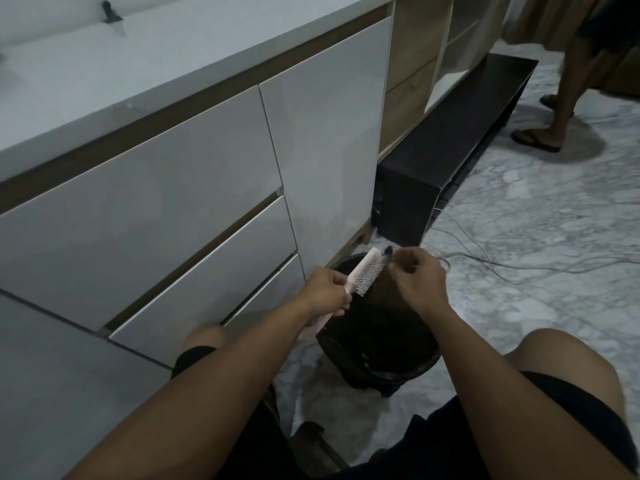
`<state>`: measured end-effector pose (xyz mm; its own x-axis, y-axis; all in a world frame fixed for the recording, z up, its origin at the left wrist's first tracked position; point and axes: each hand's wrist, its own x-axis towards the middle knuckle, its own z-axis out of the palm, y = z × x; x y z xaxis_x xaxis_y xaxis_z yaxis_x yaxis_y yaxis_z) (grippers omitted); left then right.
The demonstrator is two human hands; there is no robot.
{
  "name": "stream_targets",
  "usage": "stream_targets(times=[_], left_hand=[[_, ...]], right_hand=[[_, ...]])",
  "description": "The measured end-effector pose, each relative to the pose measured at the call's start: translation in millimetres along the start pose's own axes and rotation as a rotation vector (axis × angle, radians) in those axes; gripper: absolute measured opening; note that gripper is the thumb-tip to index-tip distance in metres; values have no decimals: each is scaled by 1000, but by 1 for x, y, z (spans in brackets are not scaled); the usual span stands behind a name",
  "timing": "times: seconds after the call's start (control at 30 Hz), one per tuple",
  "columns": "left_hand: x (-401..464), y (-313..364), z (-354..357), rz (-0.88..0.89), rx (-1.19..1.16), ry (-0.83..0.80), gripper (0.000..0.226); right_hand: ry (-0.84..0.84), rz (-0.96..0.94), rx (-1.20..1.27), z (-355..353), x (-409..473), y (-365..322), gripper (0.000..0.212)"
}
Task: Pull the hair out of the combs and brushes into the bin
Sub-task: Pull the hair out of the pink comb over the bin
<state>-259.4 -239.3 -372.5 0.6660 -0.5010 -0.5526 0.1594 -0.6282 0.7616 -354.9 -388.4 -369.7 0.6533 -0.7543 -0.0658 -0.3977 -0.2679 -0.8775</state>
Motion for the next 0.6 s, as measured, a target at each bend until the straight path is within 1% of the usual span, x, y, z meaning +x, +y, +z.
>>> stream_targets(times=[0.07, 0.23, 0.33, 0.4, 0.47, 0.53, 0.6], left_hand=[[-1, 2, 3, 17, -18, -22, 35], [0, 4, 6, 37, -24, -39, 39], [0, 6, 6, 34, -11, -43, 40], [3, 6, 6, 25, -3, -16, 40], [7, 4, 5, 12, -22, 40, 40], [10, 2, 2, -4, -46, 93, 36], [10, 1, 0, -6, -66, 108, 32]], right_hand=[[-61, -21, -21, 5, -5, -1, 21], [-13, 52, 14, 5, -4, -1, 15], [-32, 56, 7, 2, 0, 2, 17], [-33, 64, -37, 2, 1, 5, 17], [6, 85, -84, 1, 3, 9, 15], [49, 114, -120, -2, 3, 11, 13], [63, 140, -108, -4, 4, 11, 13]])
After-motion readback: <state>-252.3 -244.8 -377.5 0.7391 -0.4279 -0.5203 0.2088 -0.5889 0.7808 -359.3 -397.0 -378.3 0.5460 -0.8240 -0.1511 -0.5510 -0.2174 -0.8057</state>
